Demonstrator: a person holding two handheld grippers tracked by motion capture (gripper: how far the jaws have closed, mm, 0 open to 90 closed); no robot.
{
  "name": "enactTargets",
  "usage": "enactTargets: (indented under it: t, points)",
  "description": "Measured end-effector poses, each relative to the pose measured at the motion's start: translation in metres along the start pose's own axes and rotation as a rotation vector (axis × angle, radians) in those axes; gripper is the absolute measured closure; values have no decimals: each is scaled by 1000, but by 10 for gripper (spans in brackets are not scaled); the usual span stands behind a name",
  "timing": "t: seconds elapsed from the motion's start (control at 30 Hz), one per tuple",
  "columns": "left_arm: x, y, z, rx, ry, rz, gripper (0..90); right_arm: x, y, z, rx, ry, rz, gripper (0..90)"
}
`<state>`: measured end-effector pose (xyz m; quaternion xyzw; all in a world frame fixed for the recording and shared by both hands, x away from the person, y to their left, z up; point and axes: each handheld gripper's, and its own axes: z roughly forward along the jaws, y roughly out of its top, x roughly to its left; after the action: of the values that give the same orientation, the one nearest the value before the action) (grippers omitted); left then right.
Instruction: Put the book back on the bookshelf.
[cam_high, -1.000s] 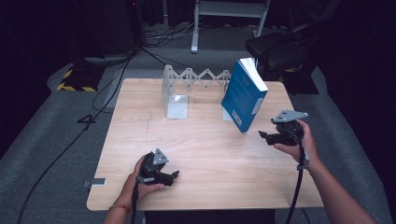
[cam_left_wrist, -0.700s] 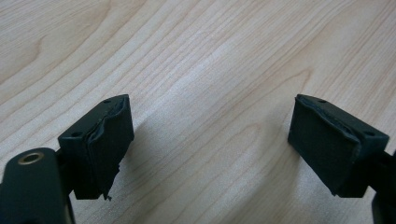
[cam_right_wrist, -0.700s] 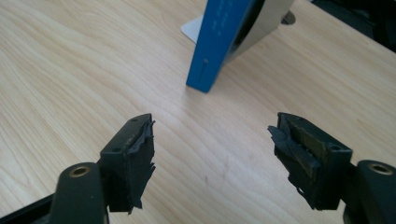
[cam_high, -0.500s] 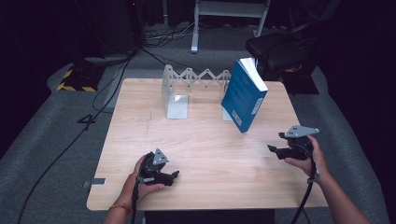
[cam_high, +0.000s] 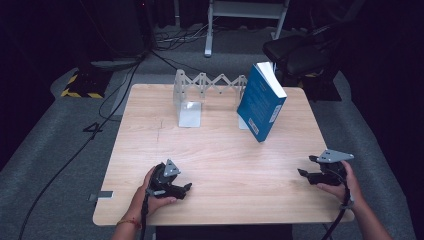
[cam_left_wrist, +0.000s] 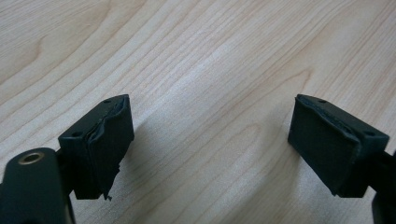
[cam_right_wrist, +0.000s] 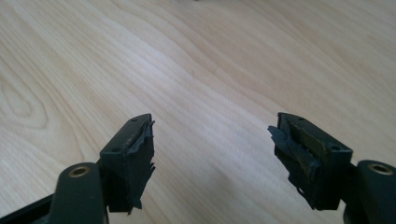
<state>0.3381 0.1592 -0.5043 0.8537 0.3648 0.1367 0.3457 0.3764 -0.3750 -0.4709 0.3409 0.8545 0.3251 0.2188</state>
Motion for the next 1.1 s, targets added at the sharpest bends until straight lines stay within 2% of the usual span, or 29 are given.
enactTargets:
  t: [0.27, 0.4, 0.43, 0.53, 0.73, 1.1]
  points:
    - [0, 0, 0, -1, 2, -3, 149, -6, -27, -2, -1, 13, 48, 272]
    - [0, 0, 0, -1, 3, -3, 150, -10, -46, -4, -18, 18, 101, 266]
    - [0, 0, 0, -1, 3, -3, 150, -10, -46, -4, -18, 18, 101, 266]
    - [0, 0, 0, -1, 3, -3, 150, -14, -55, -7, -48, 26, 143, 259]
    - [0, 0, 0, -1, 3, -3, 149, -17, -57, -7, -39, 30, 177, 246]
    - [0, 1, 0, 2, 0, 4, 146, -17, -57, -7, -39, 32, 177, 243]
